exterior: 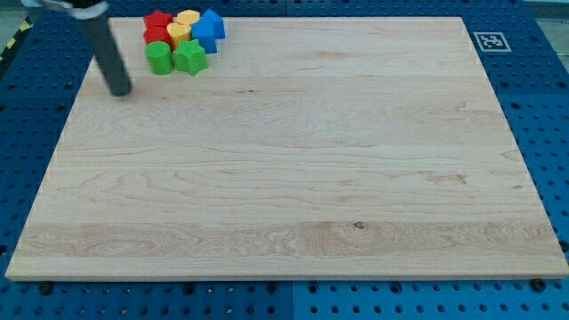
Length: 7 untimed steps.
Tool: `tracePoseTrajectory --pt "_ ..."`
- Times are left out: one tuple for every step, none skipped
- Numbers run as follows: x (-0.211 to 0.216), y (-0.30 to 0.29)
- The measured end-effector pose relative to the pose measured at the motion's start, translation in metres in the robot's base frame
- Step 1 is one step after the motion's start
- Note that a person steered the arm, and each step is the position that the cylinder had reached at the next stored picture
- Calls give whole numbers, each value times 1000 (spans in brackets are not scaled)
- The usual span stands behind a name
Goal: Move the green circle into the green star
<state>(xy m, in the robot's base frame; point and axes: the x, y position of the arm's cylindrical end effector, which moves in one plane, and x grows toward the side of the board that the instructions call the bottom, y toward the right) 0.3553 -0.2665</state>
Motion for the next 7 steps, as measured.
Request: tracePoseTrajectory --pt "-28 -21" --pt "-33 -1" --pt "-34 24" --pt "-37 36" --pt "-37 48" --pt "-37 59" --pt "-40 67"
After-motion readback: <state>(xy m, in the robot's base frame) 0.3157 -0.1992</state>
